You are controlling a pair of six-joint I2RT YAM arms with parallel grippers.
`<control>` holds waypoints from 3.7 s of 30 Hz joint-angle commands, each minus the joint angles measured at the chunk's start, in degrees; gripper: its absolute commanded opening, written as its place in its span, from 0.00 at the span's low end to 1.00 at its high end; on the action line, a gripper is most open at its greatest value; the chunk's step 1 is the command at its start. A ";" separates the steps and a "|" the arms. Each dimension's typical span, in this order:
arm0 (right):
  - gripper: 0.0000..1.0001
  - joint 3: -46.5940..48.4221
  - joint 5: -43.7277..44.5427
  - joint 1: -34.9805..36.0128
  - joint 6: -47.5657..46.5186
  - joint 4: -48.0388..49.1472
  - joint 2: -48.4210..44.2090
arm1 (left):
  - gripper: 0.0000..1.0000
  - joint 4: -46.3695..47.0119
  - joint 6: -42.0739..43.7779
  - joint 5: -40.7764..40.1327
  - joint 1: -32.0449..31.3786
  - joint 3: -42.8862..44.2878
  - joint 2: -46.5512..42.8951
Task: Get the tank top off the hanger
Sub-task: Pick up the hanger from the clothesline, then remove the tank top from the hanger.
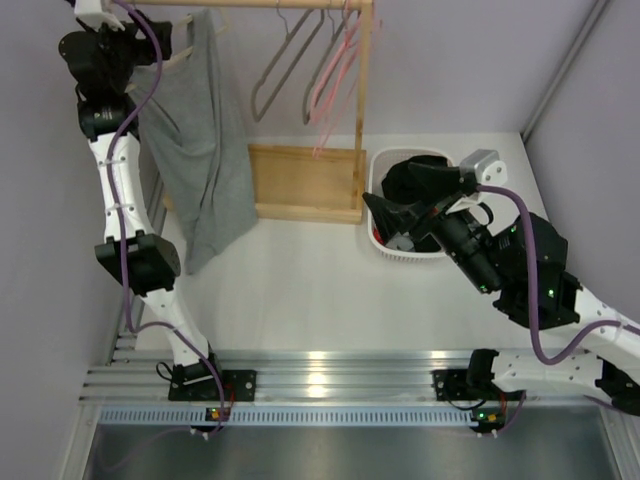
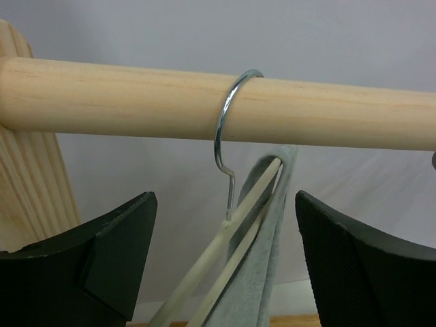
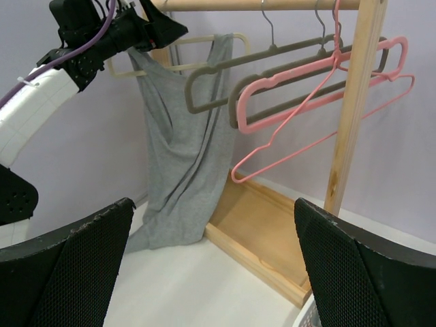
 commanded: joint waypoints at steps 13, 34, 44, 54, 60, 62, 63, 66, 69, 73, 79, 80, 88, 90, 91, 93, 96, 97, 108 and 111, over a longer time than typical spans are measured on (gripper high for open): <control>0.99 1.96 0.58 -0.62 -0.39 0.08 1.31 | 0.10 8.57 0.55 11.03 -0.92 -4.22 -2.40; 0.99 1.25 -1.09 -0.71 1.99 0.17 0.17 | 0.00 11.74 -8.94 -5.04 -0.83 -12.06 -15.23; 0.99 0.46 -1.71 -0.62 3.22 0.08 -0.80 | 0.00 7.44 -12.02 -6.80 -0.83 -12.14 -17.78; 0.99 0.38 -4.08 -0.71 4.18 0.08 -1.06 | 0.00 1.99 -12.11 -8.21 -0.83 -33.13 -31.84; 0.99 -0.42 -5.57 -0.71 7.17 0.00 -1.59 | 0.00 -3.72 -12.80 -8.65 -0.83 -38.33 -39.22; 0.99 -0.68 -6.36 -0.71 7.43 -0.01 -1.24 | 0.00 -7.50 -13.95 -8.30 -0.75 -39.56 -41.42; 0.99 -0.94 -7.06 -0.62 7.52 -0.01 -1.06 | 0.00 -8.99 -15.26 -6.73 -0.75 -40.26 -43.17; 0.99 -1.03 -8.21 -0.71 7.70 -0.01 -0.10 | 0.00 -10.85 -18.33 -5.67 -0.83 -44.91 -46.60; 0.99 -0.86 -9.70 -0.71 7.61 -0.09 0.96 | 0.00 -11.37 -20.19 -3.47 -0.75 -50.89 -52.75; 0.99 -0.59 -11.99 -0.62 7.52 0.00 1.66 | 0.00 -15.41 -20.37 -1.26 -0.83 -54.33 -62.40; 0.99 -0.77 -15.41 -0.88 8.93 0.08 3.16 | 0.00 -22.62 -21.33 -2.49 -0.92 -57.93 -72.88; 0.99 -0.77 -15.85 -0.88 9.28 0.08 3.68 | 0.00 -23.41 -21.77 -4.15 -0.83 -58.55 -74.20; 0.99 -1.99 -22.88 -4.31 13.75 0.78 6.93 | 0.00 -27.37 -29.50 -0.24 -0.92 -60.66 -76.85; 0.99 -4.79 -25.60 -5.97 14.64 4.62 6.33 | 0.00 -27.37 -31.70 1.71 -0.92 -61.54 -77.11; 0.99 -6.20 -26.22 -6.42 15.25 6.48 5.71 | 0.00 -27.29 -31.88 2.51 -1.01 -61.89 -77.72; 0.99 -10.58 -27.63 -7.64 15.43 10.35 3.87 | 0.00 -25.80 -31.45 3.91 -1.53 -62.85 -78.60; 0.99 -14.20 -30.96 -9.84 16.48 15.10 2.98 | 0.00 -22.20 -31.97 7.25 -3.03 -63.91 -80.53; 0.99 -15.09 -31.59 -10.28 17.27 16.24 2.90 | 0.00 -21.06 -32.06 8.56 -3.38 -64.00 -80.71; 1.00 -20.02 -43.88 -15.56 23.51 37.49 7.72 | 0.00 -15.33 -37.51 20.34 -4.00 -64.70 -79.58; 0.99 -17.92 -48.01 -15.74 27.55 40.68 10.09 | 0.00 -15.16 -37.60 21.49 -4.00 -64.62 -78.70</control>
